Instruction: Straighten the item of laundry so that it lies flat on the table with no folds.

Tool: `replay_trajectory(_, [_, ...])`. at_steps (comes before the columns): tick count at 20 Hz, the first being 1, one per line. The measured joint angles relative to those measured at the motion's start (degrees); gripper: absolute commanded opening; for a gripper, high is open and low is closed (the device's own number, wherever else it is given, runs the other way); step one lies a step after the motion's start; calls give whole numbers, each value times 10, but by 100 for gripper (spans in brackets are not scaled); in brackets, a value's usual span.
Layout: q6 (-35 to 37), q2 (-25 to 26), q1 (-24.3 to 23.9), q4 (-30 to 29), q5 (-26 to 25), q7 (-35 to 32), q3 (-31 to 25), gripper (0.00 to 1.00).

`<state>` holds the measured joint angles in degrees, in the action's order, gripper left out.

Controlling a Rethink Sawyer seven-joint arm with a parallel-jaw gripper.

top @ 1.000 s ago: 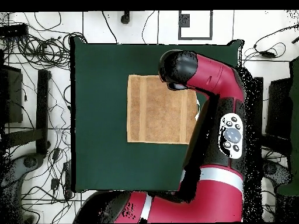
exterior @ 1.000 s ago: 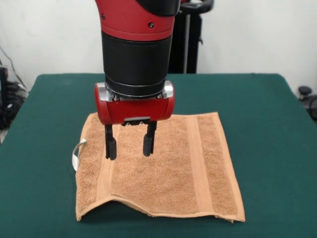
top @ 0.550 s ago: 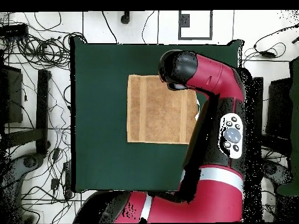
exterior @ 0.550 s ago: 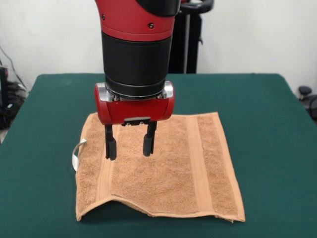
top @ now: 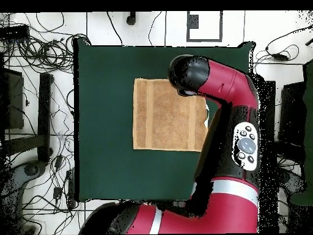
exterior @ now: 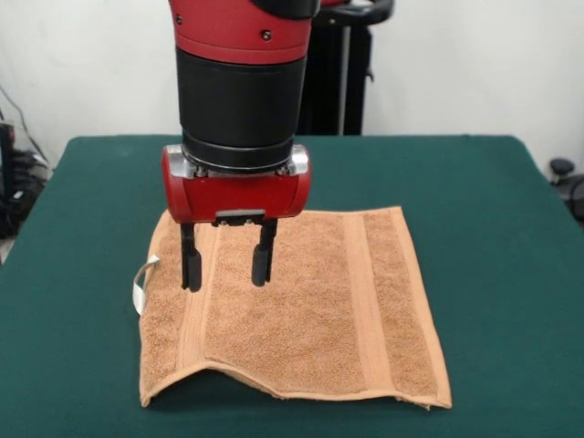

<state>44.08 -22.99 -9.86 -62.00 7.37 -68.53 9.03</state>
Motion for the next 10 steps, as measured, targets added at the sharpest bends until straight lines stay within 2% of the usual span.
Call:
replay_trajectory(3, [-37, -5, -3, -13, 0, 0, -1, 100])
replay_trajectory(10, [-52, -6, 0, -15, -1, 0, -1, 100])
